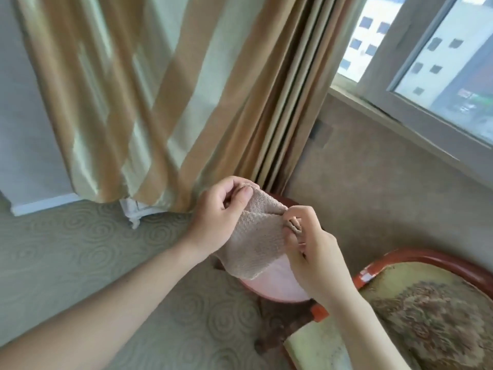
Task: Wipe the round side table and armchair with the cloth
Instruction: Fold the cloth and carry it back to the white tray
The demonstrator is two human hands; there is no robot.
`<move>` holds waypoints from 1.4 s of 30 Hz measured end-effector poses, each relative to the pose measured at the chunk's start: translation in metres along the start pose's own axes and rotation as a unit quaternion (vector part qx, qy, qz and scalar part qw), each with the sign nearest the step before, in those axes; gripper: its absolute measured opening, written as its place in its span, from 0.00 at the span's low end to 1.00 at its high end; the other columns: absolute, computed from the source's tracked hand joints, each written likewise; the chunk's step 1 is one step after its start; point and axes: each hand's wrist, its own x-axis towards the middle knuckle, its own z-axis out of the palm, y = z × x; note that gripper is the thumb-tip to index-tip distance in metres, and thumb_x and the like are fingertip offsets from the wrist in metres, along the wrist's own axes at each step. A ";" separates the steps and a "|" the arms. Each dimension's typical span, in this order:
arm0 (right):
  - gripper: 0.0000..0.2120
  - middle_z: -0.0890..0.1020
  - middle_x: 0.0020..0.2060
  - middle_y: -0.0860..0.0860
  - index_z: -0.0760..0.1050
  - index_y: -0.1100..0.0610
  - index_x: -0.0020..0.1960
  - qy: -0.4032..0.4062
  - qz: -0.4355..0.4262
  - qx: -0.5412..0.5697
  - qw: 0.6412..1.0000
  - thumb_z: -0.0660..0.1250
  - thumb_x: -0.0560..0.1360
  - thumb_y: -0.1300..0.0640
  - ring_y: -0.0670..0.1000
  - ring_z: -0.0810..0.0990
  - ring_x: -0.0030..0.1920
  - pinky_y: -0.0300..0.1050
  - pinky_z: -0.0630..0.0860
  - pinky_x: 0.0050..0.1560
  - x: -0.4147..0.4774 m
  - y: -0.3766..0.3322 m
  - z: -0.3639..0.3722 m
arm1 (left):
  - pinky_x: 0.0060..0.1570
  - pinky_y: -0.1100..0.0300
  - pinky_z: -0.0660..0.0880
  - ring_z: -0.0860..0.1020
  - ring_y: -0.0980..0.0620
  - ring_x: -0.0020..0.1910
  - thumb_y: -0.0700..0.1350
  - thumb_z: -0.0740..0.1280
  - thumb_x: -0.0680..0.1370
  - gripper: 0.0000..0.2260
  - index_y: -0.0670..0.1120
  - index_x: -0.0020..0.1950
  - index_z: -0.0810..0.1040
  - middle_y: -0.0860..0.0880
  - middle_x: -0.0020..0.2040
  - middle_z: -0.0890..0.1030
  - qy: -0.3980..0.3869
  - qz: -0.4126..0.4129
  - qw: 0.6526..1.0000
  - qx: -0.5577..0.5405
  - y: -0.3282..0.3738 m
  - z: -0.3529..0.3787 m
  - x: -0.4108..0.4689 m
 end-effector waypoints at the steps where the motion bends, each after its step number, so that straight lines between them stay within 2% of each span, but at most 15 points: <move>1: 0.14 0.79 0.36 0.38 0.66 0.41 0.55 -0.006 -0.020 0.011 1.000 0.61 0.80 0.60 0.45 0.78 0.34 0.37 0.74 0.34 0.013 -0.020 0.012 | 0.44 0.68 0.73 0.77 0.62 0.40 0.47 0.65 0.80 0.07 0.49 0.49 0.83 0.61 0.38 0.81 0.018 0.006 1.000 0.008 0.005 -0.031 0.001; 5: 0.07 0.81 0.36 0.48 0.69 0.40 0.53 -0.074 -0.095 0.032 0.992 0.60 0.81 0.53 0.49 0.81 0.38 0.51 0.80 0.39 0.062 -0.096 0.065 | 0.45 0.58 0.72 0.75 0.57 0.40 0.50 0.65 0.78 0.07 0.51 0.47 0.83 0.56 0.37 0.78 0.094 0.002 0.995 0.030 0.015 -0.148 -0.005; 8: 0.02 0.81 0.35 0.51 0.70 0.45 0.48 -0.158 -0.129 0.089 0.975 0.60 0.78 0.52 0.53 0.82 0.37 0.55 0.81 0.41 0.100 -0.148 0.106 | 0.45 0.61 0.73 0.76 0.58 0.40 0.49 0.65 0.79 0.07 0.53 0.45 0.82 0.58 0.37 0.79 0.154 0.010 0.987 0.051 0.019 -0.221 -0.013; 11: 0.04 0.82 0.38 0.52 0.74 0.50 0.48 -0.225 -0.146 0.195 0.943 0.64 0.78 0.58 0.56 0.85 0.41 0.59 0.83 0.45 0.138 -0.194 0.144 | 0.45 0.63 0.72 0.75 0.58 0.40 0.49 0.64 0.79 0.06 0.53 0.48 0.81 0.54 0.39 0.79 0.228 0.011 0.971 0.074 0.019 -0.291 -0.021; 14: 0.03 0.79 0.37 0.51 0.74 0.50 0.49 -0.255 -0.168 0.240 0.921 0.64 0.78 0.58 0.57 0.83 0.39 0.59 0.84 0.42 0.175 -0.235 0.190 | 0.43 0.68 0.71 0.74 0.60 0.38 0.43 0.64 0.80 0.07 0.54 0.50 0.79 0.56 0.37 0.77 0.235 0.008 0.967 0.097 0.018 -0.358 -0.034; 17: 0.01 0.75 0.36 0.55 0.72 0.52 0.50 -0.305 -0.185 0.280 0.891 0.62 0.80 0.56 0.59 0.77 0.37 0.67 0.79 0.43 0.213 -0.274 0.241 | 0.45 0.74 0.70 0.76 0.63 0.40 0.35 0.63 0.82 0.14 0.53 0.44 0.80 0.58 0.39 0.80 0.226 -0.030 0.961 0.156 0.013 -0.419 -0.038; 19: 0.02 0.71 0.36 0.61 0.71 0.53 0.50 -0.335 -0.190 0.316 0.867 0.61 0.82 0.56 0.56 0.72 0.37 0.69 0.75 0.44 0.240 -0.297 0.277 | 0.47 0.74 0.70 0.79 0.64 0.44 0.39 0.64 0.80 0.12 0.53 0.43 0.83 0.57 0.43 0.84 0.232 -0.071 0.958 0.151 0.012 -0.455 -0.036; 21: 0.05 0.72 0.37 0.59 0.71 0.53 0.49 -0.345 -0.202 0.344 0.850 0.61 0.83 0.60 0.54 0.73 0.38 0.60 0.76 0.39 0.272 -0.322 0.314 | 0.48 0.71 0.72 0.81 0.61 0.46 0.53 0.66 0.78 0.10 0.53 0.43 0.85 0.55 0.45 0.86 0.244 -0.098 0.952 0.156 0.013 -0.492 -0.032; 23: 0.08 0.75 0.36 0.50 0.71 0.52 0.47 -0.363 -0.205 0.378 0.827 0.60 0.83 0.62 0.51 0.76 0.37 0.44 0.79 0.37 0.301 -0.350 0.351 | 0.44 0.69 0.73 0.82 0.61 0.42 0.66 0.69 0.73 0.16 0.55 0.43 0.86 0.56 0.41 0.85 0.256 -0.097 0.941 0.201 0.016 -0.525 -0.032; 25: 0.10 0.75 0.34 0.43 0.70 0.51 0.45 -0.389 -0.207 0.395 0.806 0.59 0.83 0.63 0.46 0.76 0.36 0.39 0.79 0.37 0.327 -0.382 0.385 | 0.42 0.70 0.72 0.81 0.61 0.41 0.69 0.75 0.65 0.19 0.56 0.44 0.85 0.60 0.41 0.85 0.259 -0.097 0.926 0.257 0.020 -0.556 -0.033; 29: 0.07 0.75 0.38 0.50 0.69 0.51 0.47 -0.434 -0.240 0.393 0.775 0.59 0.83 0.59 0.55 0.76 0.39 0.42 0.80 0.36 0.362 -0.449 0.442 | 0.37 0.61 0.72 0.79 0.53 0.38 0.59 0.80 0.66 0.13 0.54 0.43 0.83 0.55 0.44 0.81 0.276 -0.094 0.882 0.369 0.022 -0.615 -0.039; 31: 0.07 0.74 0.36 0.45 0.69 0.50 0.47 -0.438 -0.276 0.382 0.766 0.59 0.83 0.58 0.50 0.75 0.37 0.44 0.81 0.34 0.374 -0.480 0.469 | 0.32 0.66 0.69 0.75 0.56 0.33 0.54 0.78 0.69 0.08 0.55 0.43 0.82 0.55 0.44 0.80 0.296 -0.091 0.860 0.405 0.023 -0.642 -0.044; 35: 0.04 0.74 0.34 0.54 0.68 0.48 0.50 -0.407 -0.365 0.308 0.779 0.59 0.83 0.55 0.57 0.75 0.35 0.63 0.80 0.39 0.395 -0.547 0.526 | 0.34 0.69 0.70 0.77 0.56 0.33 0.53 0.72 0.72 0.05 0.57 0.42 0.76 0.55 0.40 0.80 0.352 -0.099 0.819 0.442 0.018 -0.708 -0.053; 39: 0.03 0.74 0.32 0.51 0.66 0.45 0.49 -0.374 -0.462 0.240 0.767 0.56 0.82 0.50 0.52 0.75 0.33 0.60 0.78 0.39 0.416 -0.607 0.578 | 0.31 0.63 0.69 0.74 0.56 0.33 0.57 0.63 0.77 0.05 0.58 0.45 0.71 0.53 0.37 0.78 0.381 -0.115 0.816 0.419 0.005 -0.790 -0.068; 42: 0.03 0.75 0.32 0.51 0.67 0.45 0.49 -0.358 -0.497 0.183 0.769 0.57 0.81 0.52 0.53 0.76 0.33 0.56 0.78 0.38 0.430 -0.656 0.624 | 0.34 0.68 0.66 0.72 0.57 0.33 0.57 0.61 0.79 0.04 0.59 0.46 0.70 0.54 0.37 0.76 0.398 -0.089 0.822 0.397 -0.004 -0.871 -0.079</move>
